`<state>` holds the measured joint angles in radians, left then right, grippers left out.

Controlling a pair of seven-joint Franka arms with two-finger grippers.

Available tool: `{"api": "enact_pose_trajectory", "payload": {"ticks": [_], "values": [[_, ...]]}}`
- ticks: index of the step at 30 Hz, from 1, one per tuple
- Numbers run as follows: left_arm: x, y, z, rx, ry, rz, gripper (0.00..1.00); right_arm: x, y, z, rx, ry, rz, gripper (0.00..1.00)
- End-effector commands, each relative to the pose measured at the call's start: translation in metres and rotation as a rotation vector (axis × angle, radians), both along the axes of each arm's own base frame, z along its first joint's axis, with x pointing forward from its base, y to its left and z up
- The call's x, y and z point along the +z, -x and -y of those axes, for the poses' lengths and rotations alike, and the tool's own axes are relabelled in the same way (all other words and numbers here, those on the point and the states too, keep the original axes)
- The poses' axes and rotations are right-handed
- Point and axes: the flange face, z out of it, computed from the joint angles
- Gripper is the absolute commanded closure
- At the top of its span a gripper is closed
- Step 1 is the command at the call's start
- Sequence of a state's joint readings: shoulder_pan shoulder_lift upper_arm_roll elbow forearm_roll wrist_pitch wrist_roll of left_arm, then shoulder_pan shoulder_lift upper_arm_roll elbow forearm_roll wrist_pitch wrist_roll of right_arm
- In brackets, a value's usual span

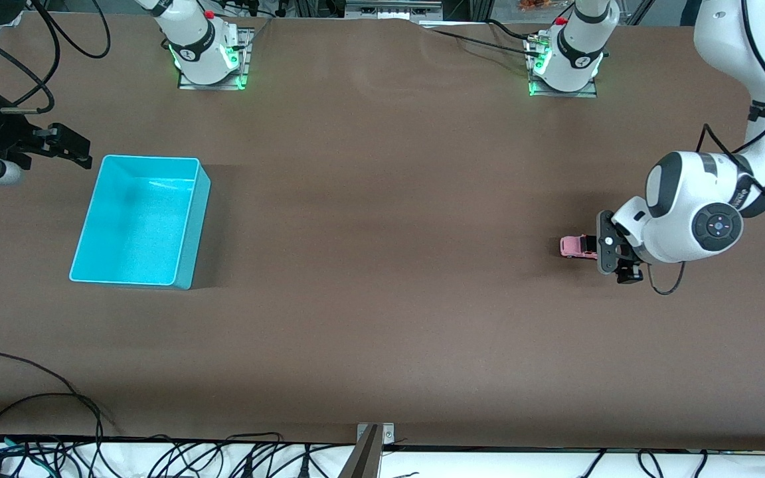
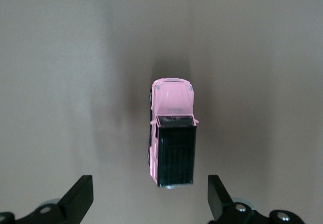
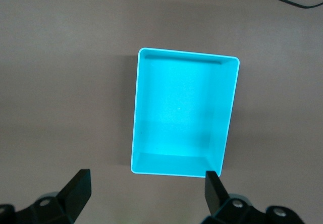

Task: Wind and store pink jeep toy

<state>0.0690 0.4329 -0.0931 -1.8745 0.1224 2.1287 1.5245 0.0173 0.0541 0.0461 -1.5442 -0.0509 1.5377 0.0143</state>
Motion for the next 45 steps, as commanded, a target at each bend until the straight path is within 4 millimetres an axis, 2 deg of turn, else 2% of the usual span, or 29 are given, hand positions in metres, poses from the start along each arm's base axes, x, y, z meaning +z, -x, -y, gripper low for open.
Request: {"api": "enact_pose_trajectory", "payload": {"ticks": [1, 10, 16, 25, 26, 30, 34, 36, 38, 45], "values": [[-0.01, 0.013, 0.0, -0.09, -0.002, 0.033, 0.0, 0.005, 0.0, 0.003, 0.007, 0.0, -0.003, 0.0], [-0.041, 0.035, 0.003, -0.111, 0.013, 0.052, 0.0, 0.005, 0.0, 0.004, 0.007, 0.005, -0.003, 0.0], [-0.046, 0.036, -0.004, -0.115, 0.018, 0.08, 0.0, 0.007, 0.001, 0.003, -0.002, 0.003, 0.001, 0.0], [-0.069, 0.043, -0.004, -0.135, 0.027, 0.044, 0.0, 0.012, 0.002, 0.007, -0.005, 0.008, 0.015, 0.0], [-0.07, 0.044, -0.002, -0.152, 0.03, 0.038, 0.17, 0.017, 0.005, 0.006, 0.0, 0.009, 0.027, 0.0], [-0.07, 0.044, -0.002, -0.173, 0.034, 0.037, 0.5, 0.019, 0.007, 0.006, 0.002, 0.009, 0.027, 0.0], [-0.074, 0.044, -0.003, -0.174, 0.034, 0.031, 0.77, 0.02, 0.007, 0.007, 0.001, 0.009, 0.031, 0.0], [-0.074, 0.044, -0.003, -0.176, 0.035, 0.03, 0.84, 0.021, 0.006, 0.007, 0.0, 0.008, 0.037, 0.0], [-0.076, 0.044, -0.003, -0.176, 0.035, 0.027, 0.87, 0.02, 0.006, 0.008, -0.011, 0.007, 0.033, 0.0], [-0.074, 0.043, -0.004, -0.164, 0.034, 0.031, 0.87, 0.019, 0.005, 0.009, -0.006, 0.002, 0.034, 0.0]]}}
